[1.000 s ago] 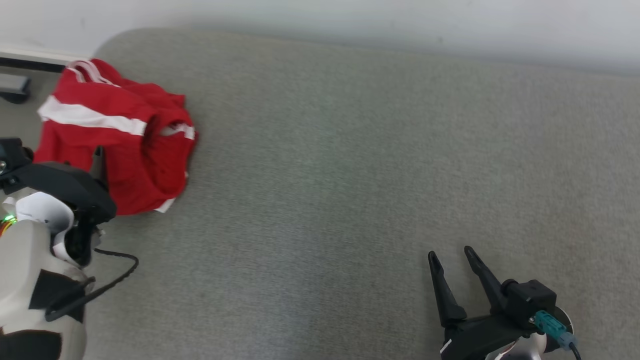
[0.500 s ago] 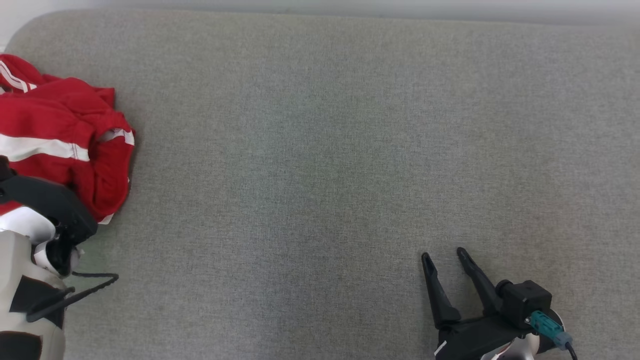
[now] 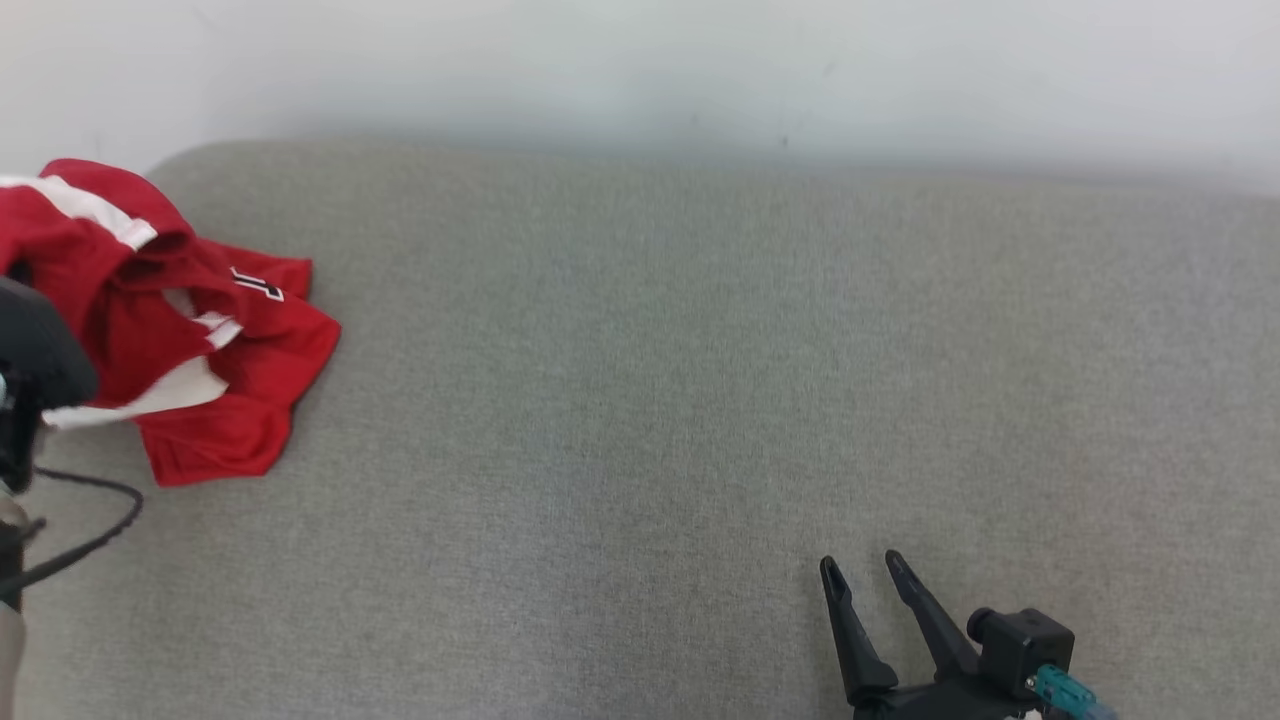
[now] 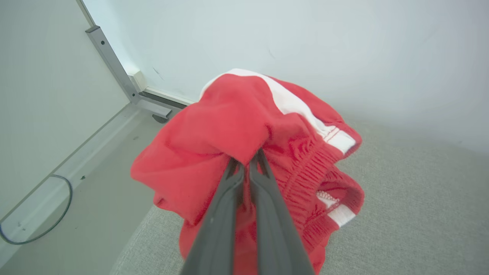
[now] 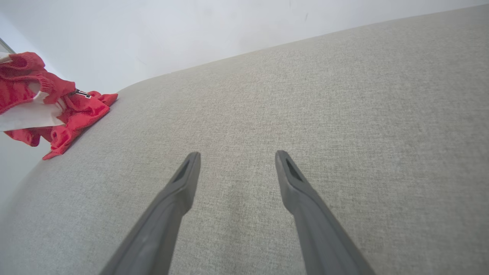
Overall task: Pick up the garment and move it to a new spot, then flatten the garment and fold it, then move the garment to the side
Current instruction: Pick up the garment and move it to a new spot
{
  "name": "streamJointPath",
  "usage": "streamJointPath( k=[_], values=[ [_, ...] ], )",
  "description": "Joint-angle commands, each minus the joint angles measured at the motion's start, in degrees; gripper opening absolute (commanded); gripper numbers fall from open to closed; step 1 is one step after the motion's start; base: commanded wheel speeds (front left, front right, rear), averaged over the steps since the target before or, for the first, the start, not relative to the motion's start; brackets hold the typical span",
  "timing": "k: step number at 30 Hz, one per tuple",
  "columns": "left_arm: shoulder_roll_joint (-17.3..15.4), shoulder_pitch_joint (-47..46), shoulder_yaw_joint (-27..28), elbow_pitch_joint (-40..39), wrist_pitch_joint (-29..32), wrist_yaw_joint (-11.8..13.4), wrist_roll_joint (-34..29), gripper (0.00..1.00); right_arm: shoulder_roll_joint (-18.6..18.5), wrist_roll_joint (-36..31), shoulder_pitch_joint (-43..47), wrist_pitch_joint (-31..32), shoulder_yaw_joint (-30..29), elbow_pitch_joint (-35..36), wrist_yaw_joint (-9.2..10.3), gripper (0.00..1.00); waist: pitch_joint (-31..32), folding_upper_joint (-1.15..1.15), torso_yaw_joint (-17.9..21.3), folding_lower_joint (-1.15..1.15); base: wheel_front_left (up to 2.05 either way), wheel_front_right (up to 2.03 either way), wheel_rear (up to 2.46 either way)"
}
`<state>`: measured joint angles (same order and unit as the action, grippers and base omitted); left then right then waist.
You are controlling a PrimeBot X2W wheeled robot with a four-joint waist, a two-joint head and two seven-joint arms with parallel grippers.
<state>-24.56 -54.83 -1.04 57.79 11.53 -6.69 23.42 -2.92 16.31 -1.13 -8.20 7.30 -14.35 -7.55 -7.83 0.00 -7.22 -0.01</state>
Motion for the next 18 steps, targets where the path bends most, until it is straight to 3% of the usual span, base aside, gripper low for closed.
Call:
streamJointPath(
  k=[1, 10, 18],
  values=[
    [-0.49, -0.93, -0.31, -1.06, 0.09, -0.32, -0.39, 0.00, 0.07, 0.54, 0.57, -0.61, 0.24, -0.53, 0.12, 1.00, 4.28, 0.00, -0.99, 0.01, 0.00, 0.00, 0.00],
    [-0.72, -1.94, -3.30, -12.91, 1.77, -0.76, 0.03, 0.00, 0.07, 3.55, 0.45, -4.09, 0.97, -5.28, 0.12, 1.00, 9.30, 0.00, 0.79, 0.01, 0.00, 0.00, 0.00],
    [3.13, -2.35, -5.37, -25.32, 2.04, -0.84, 1.68, 0.00, 0.07, 3.54, 0.04, -5.47, 0.31, -7.71, 0.12, 1.00, 10.90, 0.00, 4.31, 0.01, 0.00, 0.00, 0.00]
  ],
)
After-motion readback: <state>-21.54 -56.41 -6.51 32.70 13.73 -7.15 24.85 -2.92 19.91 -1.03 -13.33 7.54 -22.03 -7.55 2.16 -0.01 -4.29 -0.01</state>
